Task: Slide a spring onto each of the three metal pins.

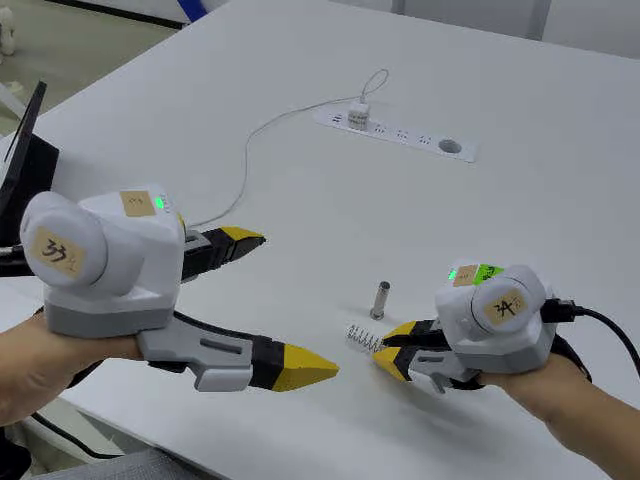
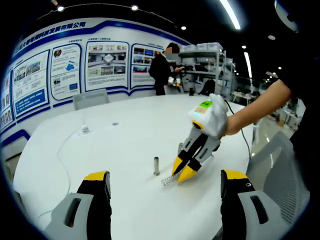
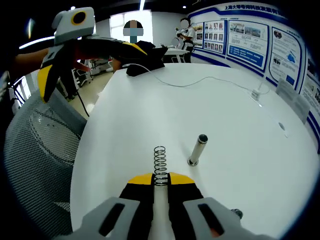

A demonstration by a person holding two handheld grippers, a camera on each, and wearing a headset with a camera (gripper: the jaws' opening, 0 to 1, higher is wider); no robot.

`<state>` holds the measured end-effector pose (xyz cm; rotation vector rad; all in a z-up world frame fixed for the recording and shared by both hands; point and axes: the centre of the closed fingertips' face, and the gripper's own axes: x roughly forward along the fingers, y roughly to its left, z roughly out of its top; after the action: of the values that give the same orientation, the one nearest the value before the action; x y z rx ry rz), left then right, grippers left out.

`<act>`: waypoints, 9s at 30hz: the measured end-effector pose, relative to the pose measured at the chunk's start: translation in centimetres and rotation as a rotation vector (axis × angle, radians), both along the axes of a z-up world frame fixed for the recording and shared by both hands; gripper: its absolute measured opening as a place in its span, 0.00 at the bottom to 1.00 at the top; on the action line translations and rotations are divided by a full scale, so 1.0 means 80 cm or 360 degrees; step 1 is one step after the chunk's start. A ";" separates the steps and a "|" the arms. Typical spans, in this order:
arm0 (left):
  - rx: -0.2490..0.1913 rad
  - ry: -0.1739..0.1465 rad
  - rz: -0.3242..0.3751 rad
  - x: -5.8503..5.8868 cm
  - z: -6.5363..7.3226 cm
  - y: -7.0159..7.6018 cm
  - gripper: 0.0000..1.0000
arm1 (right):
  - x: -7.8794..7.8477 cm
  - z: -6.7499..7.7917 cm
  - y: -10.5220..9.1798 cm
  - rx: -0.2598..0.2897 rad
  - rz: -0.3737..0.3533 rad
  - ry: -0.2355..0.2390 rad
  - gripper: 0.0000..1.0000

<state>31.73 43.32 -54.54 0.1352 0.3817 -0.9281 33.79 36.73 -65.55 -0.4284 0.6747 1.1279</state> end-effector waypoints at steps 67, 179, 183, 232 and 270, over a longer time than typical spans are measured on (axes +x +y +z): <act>0.0163 -0.0171 -0.0590 -0.060 0.025 -0.100 0.12 | -0.086 0.160 -0.018 -0.0050 0.0639 -0.0528 0.10; 0.0043 -0.0117 -0.0109 -0.002 0.036 -0.007 0.76 | 0.066 0.144 0.013 0.0155 0.0043 -0.0225 0.10; 0.0043 -0.0096 -0.0098 -0.002 0.032 -0.004 0.79 | 0.071 0.131 0.011 0.0135 0.0034 -0.0198 0.10; 0.0061 0.0059 0.0052 -0.007 -0.002 0.031 0.94 | 0.076 0.033 0.023 -0.0154 0.0084 -0.0157 0.10; 0.0103 0.0080 -0.0009 -0.018 -0.005 0.012 0.91 | 0.078 0.055 0.005 -0.0129 0.0050 -0.0187 0.16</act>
<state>30.32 44.27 -54.90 0.1727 0.4587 -0.9265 40.03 37.14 -61.15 -0.5716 0.6138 1.0986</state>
